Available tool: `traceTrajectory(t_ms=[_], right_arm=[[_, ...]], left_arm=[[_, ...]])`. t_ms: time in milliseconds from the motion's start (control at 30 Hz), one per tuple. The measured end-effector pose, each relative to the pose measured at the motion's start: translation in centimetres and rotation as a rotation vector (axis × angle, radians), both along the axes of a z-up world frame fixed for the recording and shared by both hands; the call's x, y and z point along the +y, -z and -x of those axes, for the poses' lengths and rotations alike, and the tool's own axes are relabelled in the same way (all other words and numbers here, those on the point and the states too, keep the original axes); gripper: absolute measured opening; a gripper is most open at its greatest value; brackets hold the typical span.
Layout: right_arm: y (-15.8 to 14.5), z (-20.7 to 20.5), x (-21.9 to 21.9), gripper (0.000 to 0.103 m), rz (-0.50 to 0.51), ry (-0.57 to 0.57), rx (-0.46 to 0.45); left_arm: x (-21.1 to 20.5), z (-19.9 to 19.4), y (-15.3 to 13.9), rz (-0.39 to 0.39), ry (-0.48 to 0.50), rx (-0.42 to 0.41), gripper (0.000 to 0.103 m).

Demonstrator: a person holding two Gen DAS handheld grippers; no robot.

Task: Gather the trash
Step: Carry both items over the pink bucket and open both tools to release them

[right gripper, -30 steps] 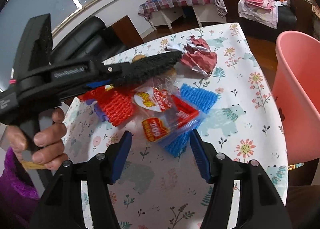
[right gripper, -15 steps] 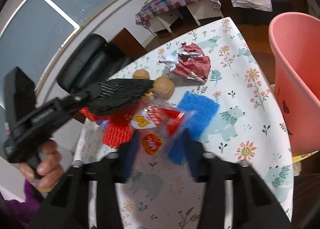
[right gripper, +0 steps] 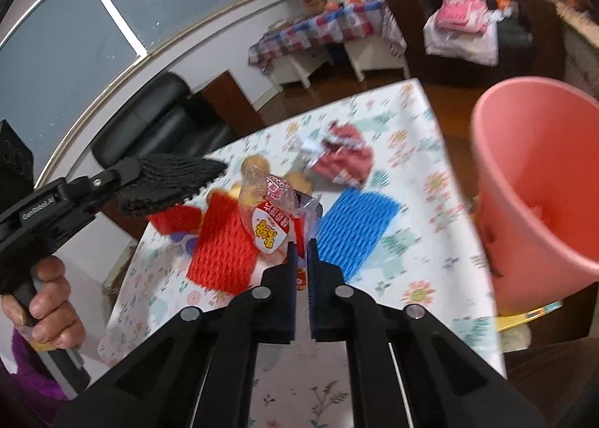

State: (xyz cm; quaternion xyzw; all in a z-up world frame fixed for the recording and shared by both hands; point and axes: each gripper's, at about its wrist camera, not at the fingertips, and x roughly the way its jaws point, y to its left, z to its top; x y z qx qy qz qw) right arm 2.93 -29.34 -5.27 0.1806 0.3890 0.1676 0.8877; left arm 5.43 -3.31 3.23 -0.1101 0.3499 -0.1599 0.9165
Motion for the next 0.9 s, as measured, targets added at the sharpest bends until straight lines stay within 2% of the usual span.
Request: traceTrajectory(t_ms=[267, 433, 600, 900], right_arm=[[-1.9, 1.1, -4.8, 0.005, -0.1, 0.102, -0.048], [-3.0, 2.1, -8.4, 0.005, -0.047, 0.237, -0.093], [-2.4, 2.7, -12.1, 0.005, -0.024, 0.348, -0.083], [-1.2, 3.4, -16.4, 0.005, 0.083, 0.484, -0.068]], left_arm=[[-3.5, 0.3, -1.9, -0.014, 0.066, -0.041, 0.011], [-7.1, -0.2, -2.4, -0.027, 0.133, -0.045, 0.011], [-11.8, -0.7, -2.3, -0.042, 0.226, -0.039, 0.011], [-20.2, -2.2, 0.0, -0.1, 0.371, -0.01, 0.011]])
